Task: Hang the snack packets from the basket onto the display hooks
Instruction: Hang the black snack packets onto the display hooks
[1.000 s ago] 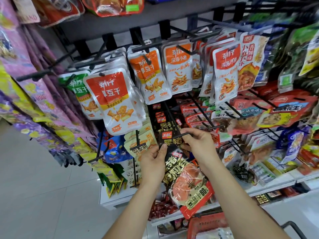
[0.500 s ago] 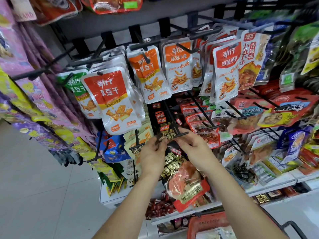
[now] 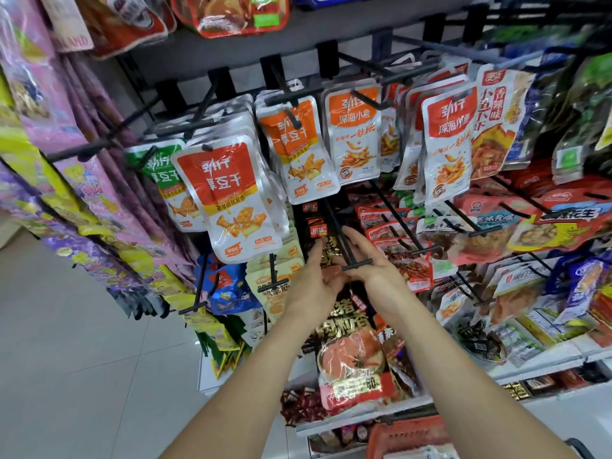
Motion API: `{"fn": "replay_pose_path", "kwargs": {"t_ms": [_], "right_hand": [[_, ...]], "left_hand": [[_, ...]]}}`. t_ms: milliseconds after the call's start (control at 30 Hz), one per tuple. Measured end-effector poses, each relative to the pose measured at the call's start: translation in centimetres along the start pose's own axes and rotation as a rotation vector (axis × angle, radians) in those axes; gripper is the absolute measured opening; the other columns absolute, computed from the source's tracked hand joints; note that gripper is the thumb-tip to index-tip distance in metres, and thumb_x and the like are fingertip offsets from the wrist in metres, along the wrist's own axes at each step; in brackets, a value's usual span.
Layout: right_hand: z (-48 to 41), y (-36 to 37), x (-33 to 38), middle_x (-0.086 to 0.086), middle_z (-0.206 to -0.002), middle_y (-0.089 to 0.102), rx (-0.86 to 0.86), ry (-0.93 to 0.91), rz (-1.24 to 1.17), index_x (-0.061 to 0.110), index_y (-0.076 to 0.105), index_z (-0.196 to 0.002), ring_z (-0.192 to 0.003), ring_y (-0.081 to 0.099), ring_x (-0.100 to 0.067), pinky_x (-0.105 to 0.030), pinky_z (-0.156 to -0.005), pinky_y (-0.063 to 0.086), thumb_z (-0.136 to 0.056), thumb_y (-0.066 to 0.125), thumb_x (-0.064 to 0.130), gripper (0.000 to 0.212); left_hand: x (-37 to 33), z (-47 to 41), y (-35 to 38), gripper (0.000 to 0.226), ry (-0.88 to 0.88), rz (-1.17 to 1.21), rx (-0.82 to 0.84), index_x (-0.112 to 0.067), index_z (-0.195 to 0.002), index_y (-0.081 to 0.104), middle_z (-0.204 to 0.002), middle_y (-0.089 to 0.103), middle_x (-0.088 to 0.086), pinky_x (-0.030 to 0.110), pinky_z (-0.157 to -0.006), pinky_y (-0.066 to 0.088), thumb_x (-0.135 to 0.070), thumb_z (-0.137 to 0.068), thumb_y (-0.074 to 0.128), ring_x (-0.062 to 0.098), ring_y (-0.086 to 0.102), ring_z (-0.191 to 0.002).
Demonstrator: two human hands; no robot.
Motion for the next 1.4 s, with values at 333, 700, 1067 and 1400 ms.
{"fn": "replay_pose_path", "kwargs": {"t_ms": [333,700,1067,1400], "right_hand": [[4.7,-3.7,-1.0,-0.009,-0.103,0.074,0.037,0.115,0.084,0.017,0.070,-0.110,-0.094,0.064,-0.025,-0.035,-0.088,0.048,-0.086,0.068,0.001,0.029],[6.5,-2.4,-0.7,-0.020,-0.093,0.073,-0.190,-0.017,-0.079,0.014,0.053,-0.097,-0.071,0.053,-0.028,-0.031,-0.056,0.043,-0.087,0.068,0.002,0.022],[5.2,-1.4,-1.0,0.025,-0.074,0.059,-0.317,-0.246,0.221,0.033,0.068,-0.085,-0.076,0.053,-0.007,-0.029,-0.070,0.043,-0.089,0.061,-0.002,0.037],[4.9,-1.2,-1.4,0.005,-0.098,0.073,-0.411,-0.194,0.184,0.031,0.072,-0.090,-0.104,0.065,-0.018,-0.039,-0.088,0.053,-0.089,0.064,0.000,0.032]], "left_hand": [[0.3,1.3,-1.0,0.034,0.044,0.176,0.137,-0.041,-0.116,0.054,-0.087,0.068,-0.011,0.024,-0.081,0.046,-0.018,-0.091,0.064,0.009,0.064,-0.093],[-0.2,3.1,-0.5,0.008,-0.197,0.666,0.006,-0.025,-0.074,0.077,-0.097,0.075,0.002,0.043,-0.101,0.046,-0.018,-0.079,0.077,0.020,0.066,-0.102],[-2.5,2.8,0.0,0.011,-0.069,0.407,-0.295,-0.032,-0.086,0.069,-0.078,0.070,-0.007,0.025,-0.062,0.048,-0.024,-0.079,0.073,0.009,0.061,-0.068],[-2.1,2.6,-0.1,0.017,0.126,0.247,-0.303,-0.032,-0.092,0.064,-0.086,0.064,-0.019,0.006,-0.063,0.042,-0.018,-0.085,0.071,-0.012,0.056,-0.073]]}}
Point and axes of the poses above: each hand's wrist, its own z-axis away from the middle knuckle, its own y-axis out of the palm, x = y × z, the point moved 1 cm from there along -z, towards the middle knuckle
